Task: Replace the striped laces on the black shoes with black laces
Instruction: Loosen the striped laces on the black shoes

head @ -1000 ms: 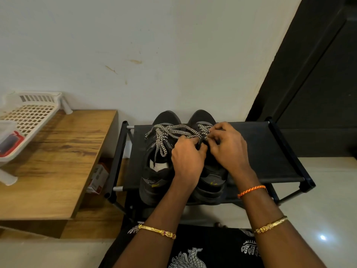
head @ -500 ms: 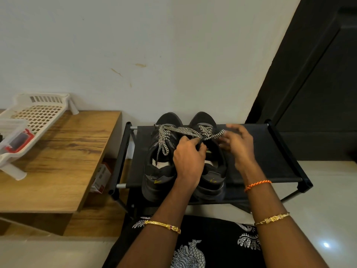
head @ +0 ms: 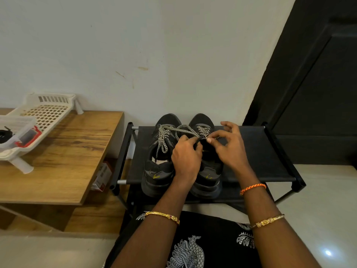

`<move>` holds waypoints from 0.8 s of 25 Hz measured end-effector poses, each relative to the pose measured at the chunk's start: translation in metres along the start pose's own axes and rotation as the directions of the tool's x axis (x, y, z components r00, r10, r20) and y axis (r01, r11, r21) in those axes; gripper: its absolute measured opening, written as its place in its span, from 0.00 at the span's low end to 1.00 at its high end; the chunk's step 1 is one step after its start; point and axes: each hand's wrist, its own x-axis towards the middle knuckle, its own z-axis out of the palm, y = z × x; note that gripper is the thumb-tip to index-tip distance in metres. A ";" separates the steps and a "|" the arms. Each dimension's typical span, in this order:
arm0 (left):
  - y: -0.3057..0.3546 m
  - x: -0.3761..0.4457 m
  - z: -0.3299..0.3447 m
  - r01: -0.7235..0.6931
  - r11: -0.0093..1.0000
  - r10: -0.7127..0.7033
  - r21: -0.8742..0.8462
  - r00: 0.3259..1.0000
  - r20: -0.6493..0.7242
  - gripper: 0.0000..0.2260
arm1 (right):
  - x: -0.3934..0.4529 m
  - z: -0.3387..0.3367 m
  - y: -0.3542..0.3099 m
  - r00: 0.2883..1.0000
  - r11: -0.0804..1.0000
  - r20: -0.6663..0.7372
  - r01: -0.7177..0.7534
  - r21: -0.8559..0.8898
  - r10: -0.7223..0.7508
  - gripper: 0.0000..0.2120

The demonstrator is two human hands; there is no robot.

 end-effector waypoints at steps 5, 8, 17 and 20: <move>0.001 -0.001 0.001 -0.001 1.000 0.001 -0.007 1.000 -0.016 0.11 | -0.003 -0.027 -0.005 0.949 0.620 -0.011 -0.198 0.759 0.316 0.11; 0.000 -0.001 0.001 -0.008 1.000 0.008 -0.003 1.000 -0.014 0.11 | -0.004 -0.028 -0.007 0.917 0.475 0.035 -0.239 0.847 0.398 0.09; -0.004 0.000 0.003 -0.039 0.999 0.039 0.010 0.999 -0.030 0.11 | 0.001 0.007 -0.012 0.993 0.888 0.116 0.084 -0.453 -0.035 0.08; -0.004 0.000 0.004 -0.036 0.999 0.036 0.017 0.999 -0.026 0.11 | 0.000 0.006 -0.008 0.995 0.935 0.095 0.044 -0.352 -0.011 0.05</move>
